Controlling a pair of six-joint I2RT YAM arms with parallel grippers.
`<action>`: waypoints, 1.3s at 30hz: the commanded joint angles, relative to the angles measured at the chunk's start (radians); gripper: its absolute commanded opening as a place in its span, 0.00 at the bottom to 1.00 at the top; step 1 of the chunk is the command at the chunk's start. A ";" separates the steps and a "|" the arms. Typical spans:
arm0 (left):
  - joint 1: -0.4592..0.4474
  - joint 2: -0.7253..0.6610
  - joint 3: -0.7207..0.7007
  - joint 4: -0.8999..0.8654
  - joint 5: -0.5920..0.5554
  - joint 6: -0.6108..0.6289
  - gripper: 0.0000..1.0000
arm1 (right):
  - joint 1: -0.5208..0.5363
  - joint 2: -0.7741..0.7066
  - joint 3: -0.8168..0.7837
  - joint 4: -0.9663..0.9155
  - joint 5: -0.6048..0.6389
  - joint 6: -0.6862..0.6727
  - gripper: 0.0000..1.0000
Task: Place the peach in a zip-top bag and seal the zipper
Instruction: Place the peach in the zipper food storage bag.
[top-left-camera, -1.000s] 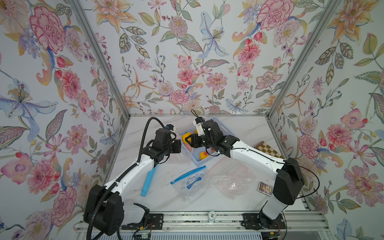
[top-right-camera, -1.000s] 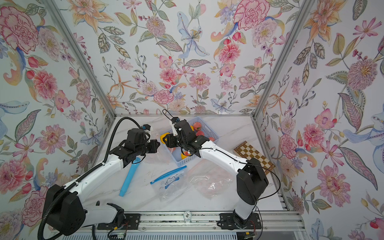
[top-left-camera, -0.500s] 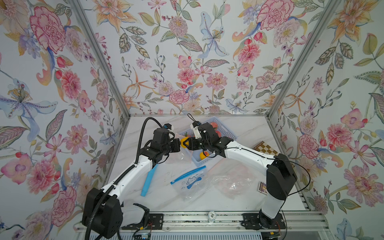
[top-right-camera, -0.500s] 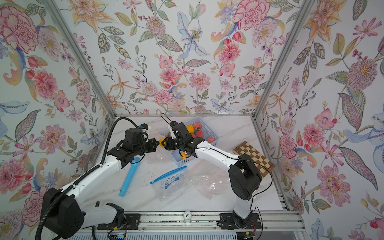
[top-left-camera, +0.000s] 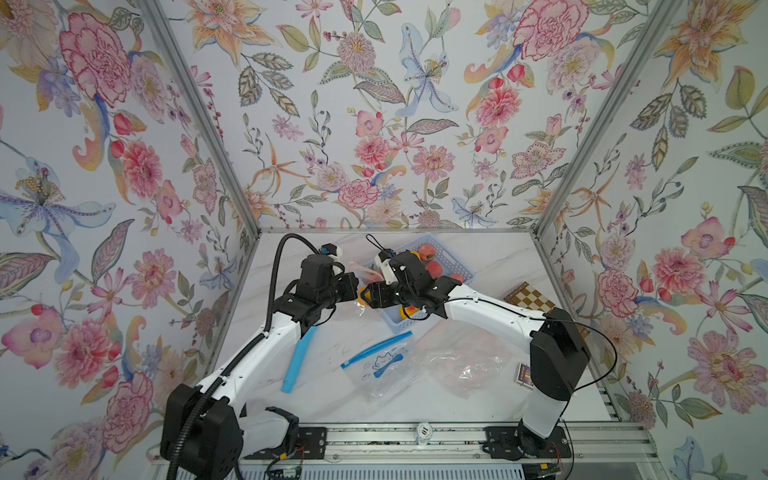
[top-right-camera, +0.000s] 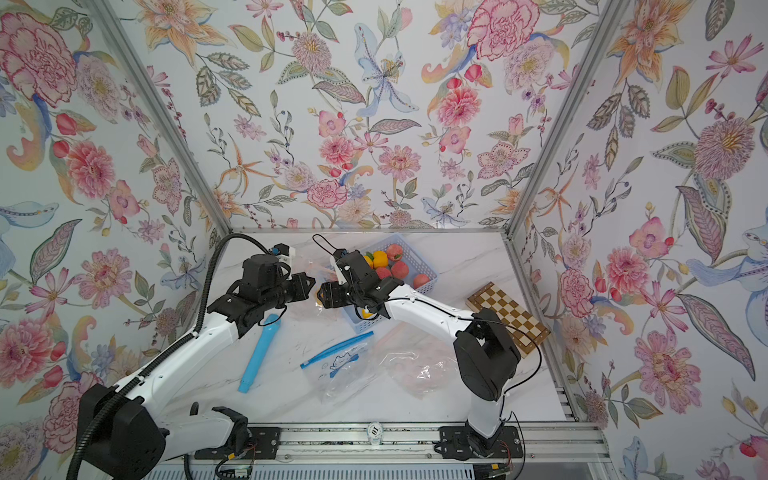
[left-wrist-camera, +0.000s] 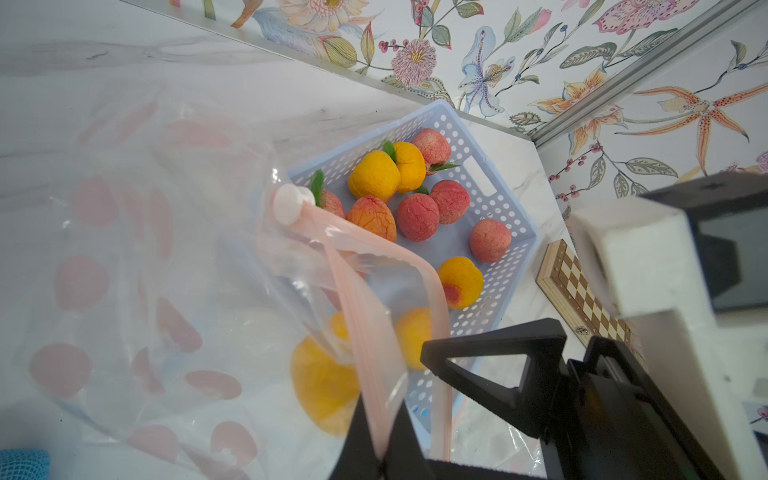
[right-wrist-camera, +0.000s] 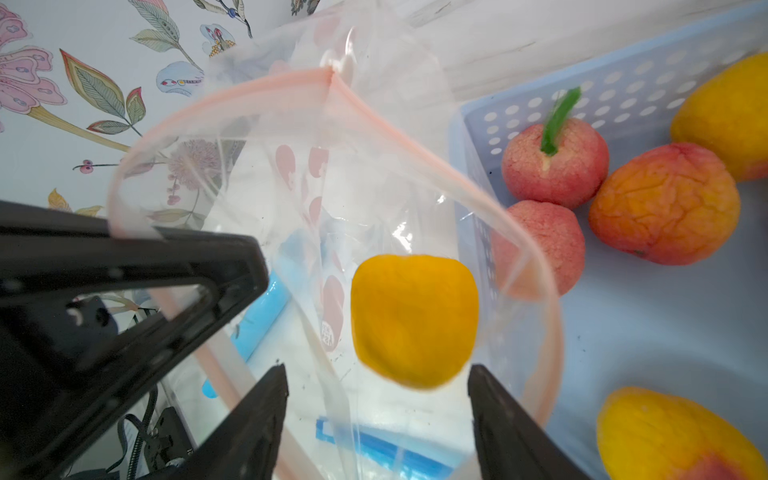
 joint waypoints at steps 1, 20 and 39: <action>0.011 -0.005 0.001 0.017 0.002 -0.015 0.00 | -0.002 -0.027 0.028 -0.021 0.023 -0.021 0.72; 0.021 -0.004 -0.027 0.014 0.002 -0.008 0.00 | -0.172 -0.047 0.054 -0.105 0.091 0.117 0.66; 0.027 -0.005 -0.033 0.012 0.006 -0.001 0.00 | -0.203 0.280 0.210 -0.112 -0.119 0.183 0.70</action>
